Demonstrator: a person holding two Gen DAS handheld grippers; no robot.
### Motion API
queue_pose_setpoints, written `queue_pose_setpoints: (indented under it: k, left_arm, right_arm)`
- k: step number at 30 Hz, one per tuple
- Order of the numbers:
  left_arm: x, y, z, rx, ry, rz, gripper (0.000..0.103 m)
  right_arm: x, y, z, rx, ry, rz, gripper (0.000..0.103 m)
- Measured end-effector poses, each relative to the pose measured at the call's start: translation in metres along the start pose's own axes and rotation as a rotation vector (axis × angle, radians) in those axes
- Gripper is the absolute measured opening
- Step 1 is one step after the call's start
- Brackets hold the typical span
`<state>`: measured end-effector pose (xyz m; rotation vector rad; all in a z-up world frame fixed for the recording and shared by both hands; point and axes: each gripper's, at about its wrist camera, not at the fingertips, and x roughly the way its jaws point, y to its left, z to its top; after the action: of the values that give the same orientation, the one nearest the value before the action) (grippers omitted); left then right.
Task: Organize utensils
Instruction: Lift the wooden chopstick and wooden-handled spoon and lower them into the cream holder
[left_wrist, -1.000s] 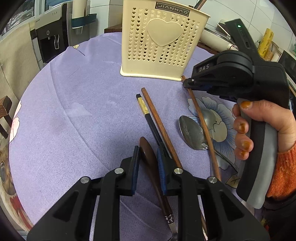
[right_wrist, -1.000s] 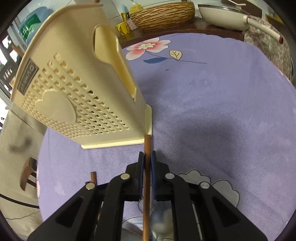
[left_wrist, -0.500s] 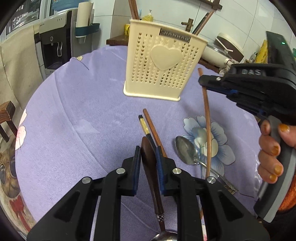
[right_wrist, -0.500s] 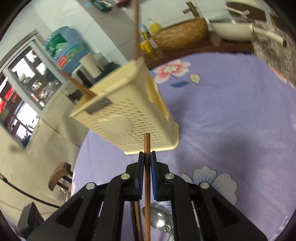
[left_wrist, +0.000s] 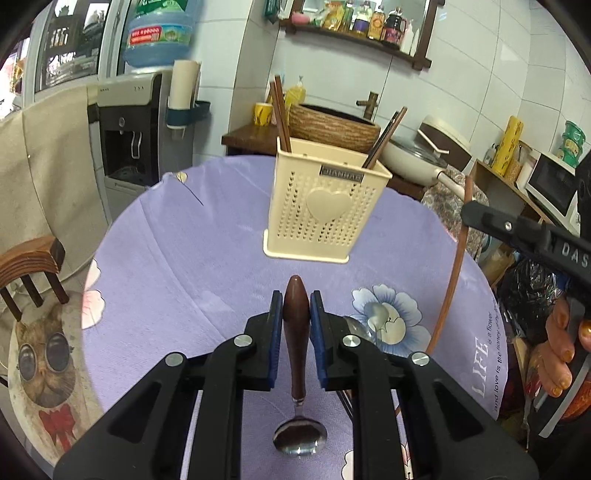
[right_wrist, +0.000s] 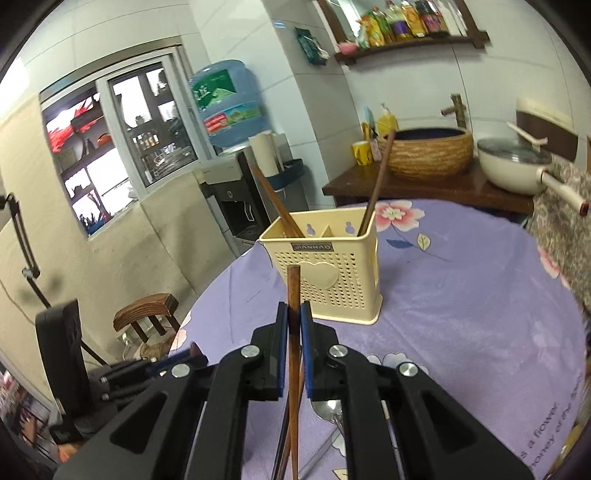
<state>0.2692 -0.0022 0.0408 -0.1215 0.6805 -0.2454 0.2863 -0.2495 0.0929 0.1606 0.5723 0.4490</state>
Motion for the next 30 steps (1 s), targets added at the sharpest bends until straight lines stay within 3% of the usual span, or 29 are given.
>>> queue_pose_setpoints:
  k: [22, 30]
  left_arm:
    - [-0.022, 0.006, 0.015, -0.010, -0.068, -0.003, 0.015]
    - [-0.035, -0.001, 0.058, 0.021, -0.133, -0.035, 0.015]
  right_arm:
    - [-0.028, 0.015, 0.008, -0.053, -0.033, 0.041, 0.007]
    - [-0.034, 0.024, 0.044, -0.086, -0.079, 0.050, 0.007]
